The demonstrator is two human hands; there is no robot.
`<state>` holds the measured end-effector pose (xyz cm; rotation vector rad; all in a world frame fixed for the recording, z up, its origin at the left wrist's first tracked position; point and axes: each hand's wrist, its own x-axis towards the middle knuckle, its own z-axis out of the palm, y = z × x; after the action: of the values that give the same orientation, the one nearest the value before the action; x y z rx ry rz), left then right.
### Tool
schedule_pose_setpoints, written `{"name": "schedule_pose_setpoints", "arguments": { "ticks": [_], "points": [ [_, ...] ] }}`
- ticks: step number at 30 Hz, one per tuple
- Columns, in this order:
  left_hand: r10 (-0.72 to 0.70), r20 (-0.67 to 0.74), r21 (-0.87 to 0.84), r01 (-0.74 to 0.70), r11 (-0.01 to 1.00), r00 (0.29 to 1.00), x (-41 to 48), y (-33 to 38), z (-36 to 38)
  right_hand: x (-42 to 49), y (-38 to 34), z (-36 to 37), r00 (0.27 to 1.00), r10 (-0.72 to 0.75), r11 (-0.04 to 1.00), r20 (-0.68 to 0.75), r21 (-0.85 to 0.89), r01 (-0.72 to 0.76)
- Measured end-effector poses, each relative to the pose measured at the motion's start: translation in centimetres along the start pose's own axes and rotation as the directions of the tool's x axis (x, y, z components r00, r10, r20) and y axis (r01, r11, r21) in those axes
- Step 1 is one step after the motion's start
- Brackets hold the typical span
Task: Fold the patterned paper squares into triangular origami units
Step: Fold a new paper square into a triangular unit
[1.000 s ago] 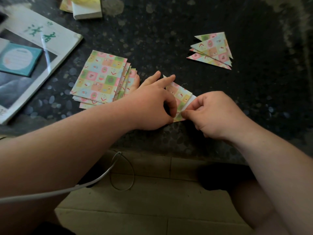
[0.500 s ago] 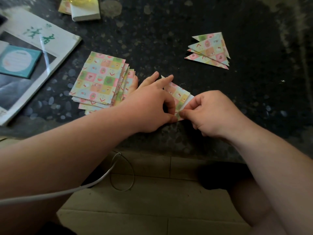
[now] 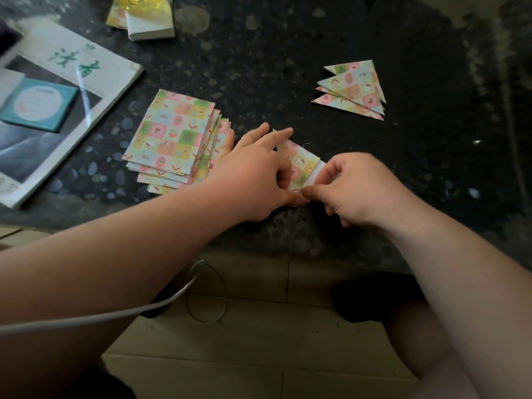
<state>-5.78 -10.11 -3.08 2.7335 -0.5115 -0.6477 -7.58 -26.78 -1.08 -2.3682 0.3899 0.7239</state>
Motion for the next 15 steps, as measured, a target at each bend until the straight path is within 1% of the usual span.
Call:
{"name": "schedule_pose_setpoints", "arguments": {
  "ticks": [3,6,11,15],
  "points": [
    [-0.007,0.018,-0.006,0.007,1.000,1.000,0.1,0.2,-0.1,-0.1,0.4,-1.4,0.997,0.039,0.998,0.061,-0.054,-0.036],
    [-0.020,0.027,-0.029,0.021,0.999,0.999,0.2,0.4,-0.3,-0.3,0.8,-2.1,0.991,0.081,0.995,0.104,-0.061,-0.075],
    [-0.041,0.060,-0.045,0.043,0.998,0.997,0.4,0.7,-0.5,-0.5,0.6,-1.6,0.991,0.105,0.993,0.083,-0.061,-0.100],
    [-0.058,0.081,-0.056,0.063,0.996,0.995,0.5,0.9,-0.7,-0.3,0.1,-1.6,0.987,0.126,0.990,0.103,-0.080,-0.118]
  ]
}}
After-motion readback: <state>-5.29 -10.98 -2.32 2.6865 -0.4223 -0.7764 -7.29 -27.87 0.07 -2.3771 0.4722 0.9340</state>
